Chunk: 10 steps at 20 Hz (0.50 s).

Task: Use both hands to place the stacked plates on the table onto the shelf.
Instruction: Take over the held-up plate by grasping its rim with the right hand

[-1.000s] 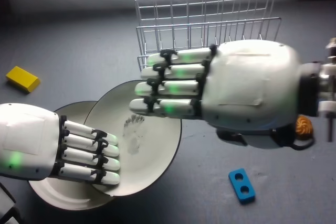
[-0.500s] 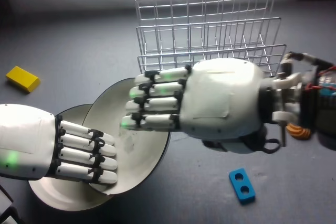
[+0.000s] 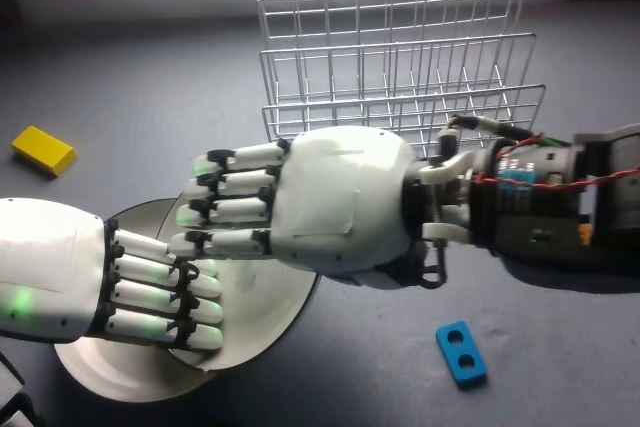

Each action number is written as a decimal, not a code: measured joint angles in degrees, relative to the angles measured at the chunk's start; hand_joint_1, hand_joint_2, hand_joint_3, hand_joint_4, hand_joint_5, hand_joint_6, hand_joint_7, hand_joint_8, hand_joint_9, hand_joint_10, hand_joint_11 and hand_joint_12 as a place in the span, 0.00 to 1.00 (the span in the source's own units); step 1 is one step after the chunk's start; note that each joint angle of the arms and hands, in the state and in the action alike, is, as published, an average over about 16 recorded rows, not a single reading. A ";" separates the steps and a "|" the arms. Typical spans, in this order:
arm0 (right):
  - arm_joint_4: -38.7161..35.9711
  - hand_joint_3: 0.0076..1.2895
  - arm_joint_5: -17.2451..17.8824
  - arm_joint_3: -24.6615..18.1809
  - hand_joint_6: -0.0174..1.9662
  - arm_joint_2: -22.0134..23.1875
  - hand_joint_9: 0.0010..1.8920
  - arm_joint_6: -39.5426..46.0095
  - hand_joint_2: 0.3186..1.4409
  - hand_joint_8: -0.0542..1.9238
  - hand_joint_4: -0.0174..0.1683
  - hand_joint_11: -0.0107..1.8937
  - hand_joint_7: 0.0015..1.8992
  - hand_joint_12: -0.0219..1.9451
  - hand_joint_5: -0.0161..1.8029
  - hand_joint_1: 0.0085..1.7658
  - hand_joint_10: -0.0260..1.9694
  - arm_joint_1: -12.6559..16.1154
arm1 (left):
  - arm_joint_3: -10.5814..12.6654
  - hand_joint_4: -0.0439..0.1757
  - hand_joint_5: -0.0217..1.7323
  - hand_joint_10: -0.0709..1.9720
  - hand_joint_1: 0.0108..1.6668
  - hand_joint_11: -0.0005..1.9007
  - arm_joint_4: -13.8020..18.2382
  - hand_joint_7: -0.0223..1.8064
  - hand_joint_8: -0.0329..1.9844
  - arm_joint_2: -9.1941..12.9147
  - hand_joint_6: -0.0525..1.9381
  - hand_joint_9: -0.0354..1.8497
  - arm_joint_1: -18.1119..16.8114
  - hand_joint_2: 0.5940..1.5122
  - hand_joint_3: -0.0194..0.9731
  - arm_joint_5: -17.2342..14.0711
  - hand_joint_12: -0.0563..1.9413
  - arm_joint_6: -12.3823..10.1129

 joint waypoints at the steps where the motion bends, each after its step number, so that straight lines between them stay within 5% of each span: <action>1: 0.00 0.01 0.16 0.72 0.02 -0.83 0.05 -0.19 0.74 0.03 0.11 0.02 0.06 0.16 0.08 0.70 0.02 -0.05 | 0.06 0.18 0.00 0.03 0.01 0.01 -0.03 0.01 0.01 -0.01 0.01 0.01 0.02 0.47 0.02 -0.04 0.02 -0.02; 5: -0.06 0.01 1.27 3.00 0.05 -3.49 0.14 -1.00 0.74 0.05 0.10 0.06 0.15 0.33 0.17 0.70 0.07 -0.24 | 0.31 0.18 0.00 0.03 0.01 0.01 -0.19 0.01 0.01 -0.06 0.01 0.01 0.08 0.47 0.02 -0.21 0.02 -0.11; 10: -0.22 0.01 2.71 4.74 0.16 -5.23 0.26 -1.64 0.70 0.14 0.09 0.15 0.27 0.56 0.28 0.70 0.26 -0.43 | 0.66 0.18 0.00 0.03 0.01 0.01 -0.36 0.01 0.01 -0.09 0.01 0.01 0.03 0.47 0.02 -0.45 0.02 -0.36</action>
